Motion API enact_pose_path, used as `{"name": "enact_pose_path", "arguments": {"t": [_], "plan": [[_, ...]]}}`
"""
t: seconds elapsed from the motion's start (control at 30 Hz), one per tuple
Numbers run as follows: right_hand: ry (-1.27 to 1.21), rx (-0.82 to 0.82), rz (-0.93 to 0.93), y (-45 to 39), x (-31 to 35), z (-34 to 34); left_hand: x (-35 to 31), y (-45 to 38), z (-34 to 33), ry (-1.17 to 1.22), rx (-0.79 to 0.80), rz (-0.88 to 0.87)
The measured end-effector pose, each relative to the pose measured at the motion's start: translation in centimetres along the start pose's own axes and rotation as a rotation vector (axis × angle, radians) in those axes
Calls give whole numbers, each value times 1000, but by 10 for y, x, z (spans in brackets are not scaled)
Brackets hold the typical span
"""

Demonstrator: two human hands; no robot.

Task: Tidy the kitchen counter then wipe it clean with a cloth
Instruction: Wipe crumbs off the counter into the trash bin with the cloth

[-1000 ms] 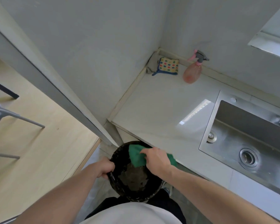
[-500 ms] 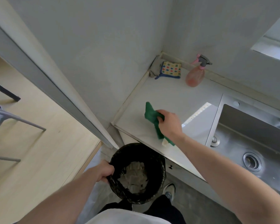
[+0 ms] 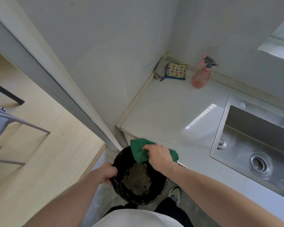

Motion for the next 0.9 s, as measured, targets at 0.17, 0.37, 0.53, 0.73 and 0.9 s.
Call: {"name": "enact_pose_path", "arguments": {"t": [0.17, 0.37, 0.53, 0.73, 0.9], "plan": [[-196, -88, -78, 19, -17, 26, 1, 1, 4, -22, -5, -11], [-375, -421, -232, -19, -63, 104, -2, 6, 4, -31, -16, -7], [-296, -518, -269, -78, -99, 136, -1, -1, 5, -30, -7, 11], [-164, -344, -304, -140, -118, 127, 3, -9, 1, 14, -14, 23], [9, -67, -296, -165, -116, 99, 6, -17, -2, 54, -22, 20]]}}
Point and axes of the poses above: each hand's wrist, its own y-axis away from the middle knuckle, its own z-axis out of the back of the hand, x = y × z, the point moved 4 cm from there along -y, towards the middle knuckle, and after that the axes turned 1 degree about z, right-handed, at the moved point
